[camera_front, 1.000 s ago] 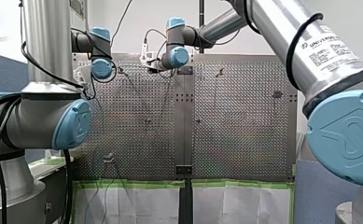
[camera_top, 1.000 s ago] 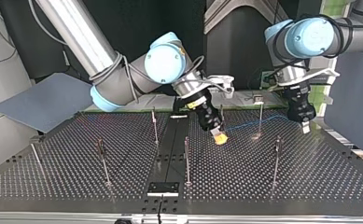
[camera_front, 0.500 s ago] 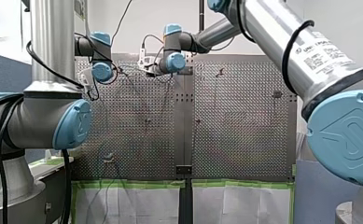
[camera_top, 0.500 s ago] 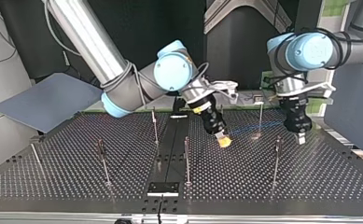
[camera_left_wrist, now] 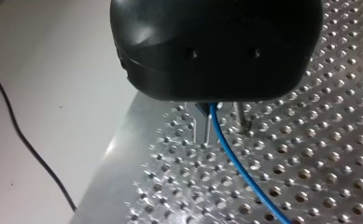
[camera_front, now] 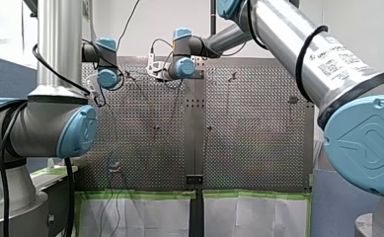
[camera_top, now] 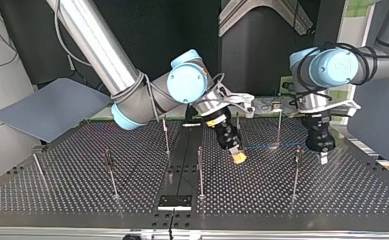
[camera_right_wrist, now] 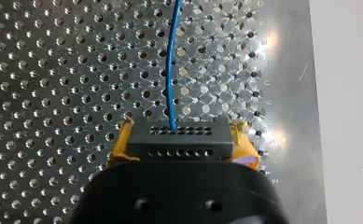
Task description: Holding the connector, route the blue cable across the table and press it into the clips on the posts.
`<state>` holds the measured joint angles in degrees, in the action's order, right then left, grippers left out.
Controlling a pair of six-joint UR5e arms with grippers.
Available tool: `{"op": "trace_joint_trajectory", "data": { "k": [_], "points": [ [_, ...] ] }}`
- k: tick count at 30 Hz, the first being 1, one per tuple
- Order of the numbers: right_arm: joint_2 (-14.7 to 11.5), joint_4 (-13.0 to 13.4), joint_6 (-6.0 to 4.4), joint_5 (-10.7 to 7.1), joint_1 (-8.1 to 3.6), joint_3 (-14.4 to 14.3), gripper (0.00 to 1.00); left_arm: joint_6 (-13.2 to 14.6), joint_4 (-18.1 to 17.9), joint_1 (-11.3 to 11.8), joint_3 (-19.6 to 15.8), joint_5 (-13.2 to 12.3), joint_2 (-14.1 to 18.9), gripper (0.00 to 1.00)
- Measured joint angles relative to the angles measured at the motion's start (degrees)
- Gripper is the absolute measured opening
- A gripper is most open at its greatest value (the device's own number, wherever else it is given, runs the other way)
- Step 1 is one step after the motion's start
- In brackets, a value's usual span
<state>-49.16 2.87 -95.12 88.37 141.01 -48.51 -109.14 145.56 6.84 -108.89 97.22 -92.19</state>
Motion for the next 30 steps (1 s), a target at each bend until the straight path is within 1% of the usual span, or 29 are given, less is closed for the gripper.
{"op": "trace_joint_trajectory", "data": {
  "k": [6, 14, 20, 24, 28, 30],
  "points": [
    [0.05, 0.04, 0.23, 0.30, -0.06, 0.04, 0.00, -1.03, -1.79, 0.70, 1.00, -0.70, -1.86, 0.00],
    [0.06, 0.00, 0.33, 0.69, -0.08, 0.14, 0.00, -2.44, -3.93, 2.03, 1.56, -2.47, -2.22, 0.00],
    [0.07, -0.01, 0.24, 1.32, -0.12, 0.37, 0.00, -3.21, -5.42, 3.08, 1.62, -4.34, -2.39, 0.00],
    [0.07, -0.14, -0.02, 1.94, -0.27, 1.14, 0.00, -3.31, -5.67, 3.42, 2.20, -5.48, -3.57, 0.00],
    [0.06, -0.22, -0.14, 2.28, -0.47, 1.64, 0.00, -3.45, -6.07, 3.81, 2.72, -5.55, -5.08, 0.00],
    [0.07, -0.27, -0.16, 2.37, -0.55, 1.73, 0.00, -3.59, -6.21, 4.49, 2.92, -5.53, -5.48, 0.00]
  ]
}}
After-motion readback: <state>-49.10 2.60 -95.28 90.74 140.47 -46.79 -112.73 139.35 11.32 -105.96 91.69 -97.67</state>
